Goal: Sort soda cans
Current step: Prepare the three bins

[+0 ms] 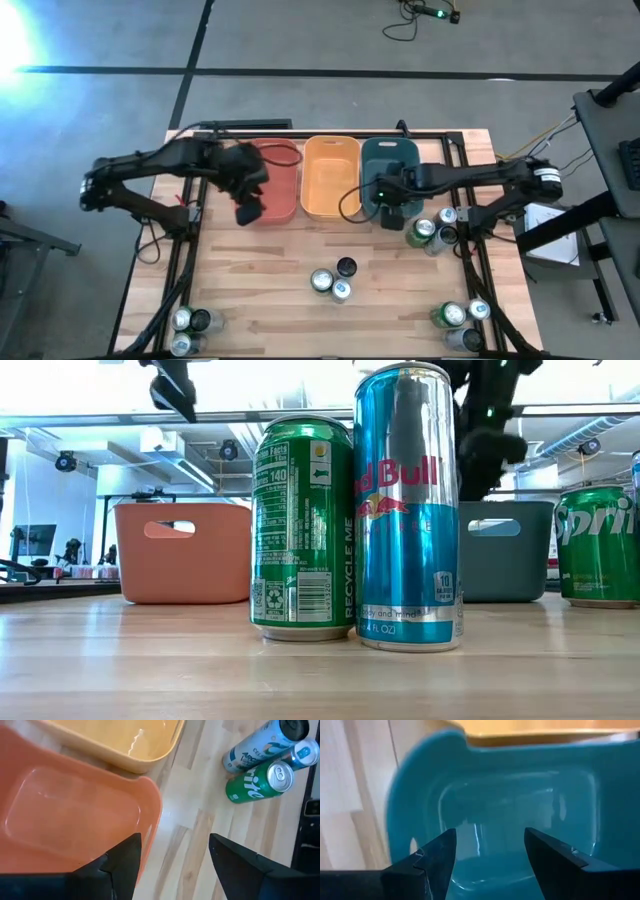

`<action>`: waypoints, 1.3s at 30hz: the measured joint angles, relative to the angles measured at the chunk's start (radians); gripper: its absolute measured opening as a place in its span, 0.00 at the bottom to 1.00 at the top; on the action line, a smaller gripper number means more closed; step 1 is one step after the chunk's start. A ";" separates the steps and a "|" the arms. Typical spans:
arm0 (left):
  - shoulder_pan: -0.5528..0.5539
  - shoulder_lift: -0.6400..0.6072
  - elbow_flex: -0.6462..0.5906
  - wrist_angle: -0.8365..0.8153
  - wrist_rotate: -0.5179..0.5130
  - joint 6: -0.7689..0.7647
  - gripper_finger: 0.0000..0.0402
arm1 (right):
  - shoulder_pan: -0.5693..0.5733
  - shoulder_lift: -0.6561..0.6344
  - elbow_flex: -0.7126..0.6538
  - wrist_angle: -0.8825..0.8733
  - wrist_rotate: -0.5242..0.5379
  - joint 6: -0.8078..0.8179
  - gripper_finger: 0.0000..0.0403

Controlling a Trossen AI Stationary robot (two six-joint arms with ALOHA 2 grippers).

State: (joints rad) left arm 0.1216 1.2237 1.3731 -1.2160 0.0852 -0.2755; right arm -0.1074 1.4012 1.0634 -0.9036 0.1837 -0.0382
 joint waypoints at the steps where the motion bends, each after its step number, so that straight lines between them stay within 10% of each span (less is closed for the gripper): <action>1: -0.001 -0.025 -0.017 0.001 -0.003 -0.017 0.54 | 0.000 0.009 0.000 -0.011 0.000 -0.005 0.57; 16: -0.118 -0.312 -0.274 0.022 -0.053 -0.198 0.53 | -0.155 -0.025 0.028 -0.229 -0.027 -0.016 0.61; 39: -0.134 -0.360 -0.379 0.115 -0.101 -0.237 0.53 | -0.402 0.020 0.013 -0.271 -0.052 -0.310 0.57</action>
State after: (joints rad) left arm -0.0120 0.8635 0.9939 -1.1011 -0.0162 -0.5125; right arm -0.5094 1.4213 1.0763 -1.1744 0.1314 -0.3481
